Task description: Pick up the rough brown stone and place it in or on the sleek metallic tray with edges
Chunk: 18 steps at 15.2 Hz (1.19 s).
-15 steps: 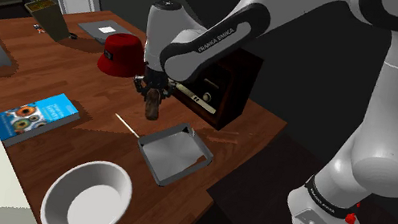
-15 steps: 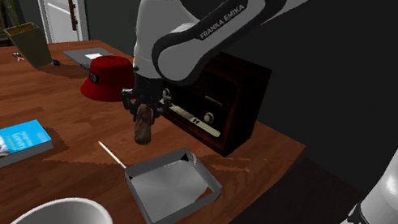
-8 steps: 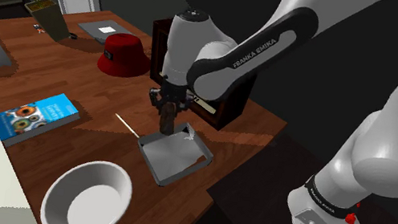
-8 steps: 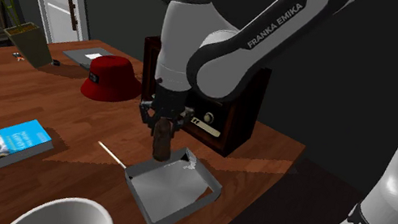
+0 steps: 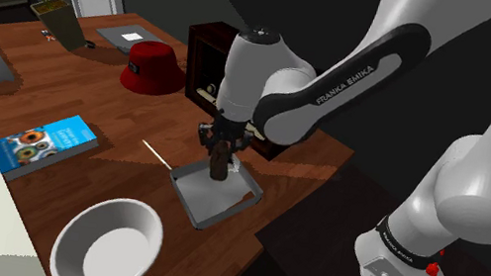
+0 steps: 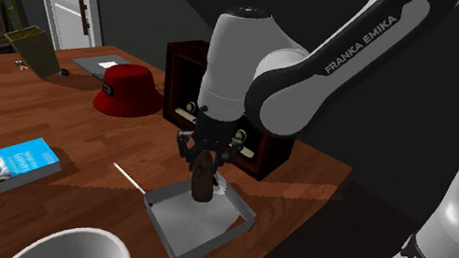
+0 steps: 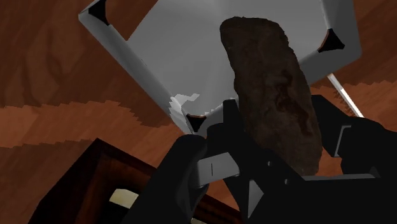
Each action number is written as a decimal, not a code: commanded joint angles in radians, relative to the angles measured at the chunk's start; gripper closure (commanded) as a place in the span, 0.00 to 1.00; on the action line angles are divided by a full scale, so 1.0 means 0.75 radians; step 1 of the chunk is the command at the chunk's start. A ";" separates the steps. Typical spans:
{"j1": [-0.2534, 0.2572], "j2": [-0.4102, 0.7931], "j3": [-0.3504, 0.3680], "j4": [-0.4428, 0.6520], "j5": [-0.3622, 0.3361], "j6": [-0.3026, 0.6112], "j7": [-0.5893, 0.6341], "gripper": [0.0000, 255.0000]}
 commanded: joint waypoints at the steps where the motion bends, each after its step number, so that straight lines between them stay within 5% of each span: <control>1: -0.004 0.032 -0.001 -0.009 -0.032 0.038 0.025 1.00; 12: 0.016 0.254 -0.067 -0.010 -0.313 0.236 0.247 1.00; 18: 0.019 0.254 -0.069 -0.011 -0.312 0.236 0.246 1.00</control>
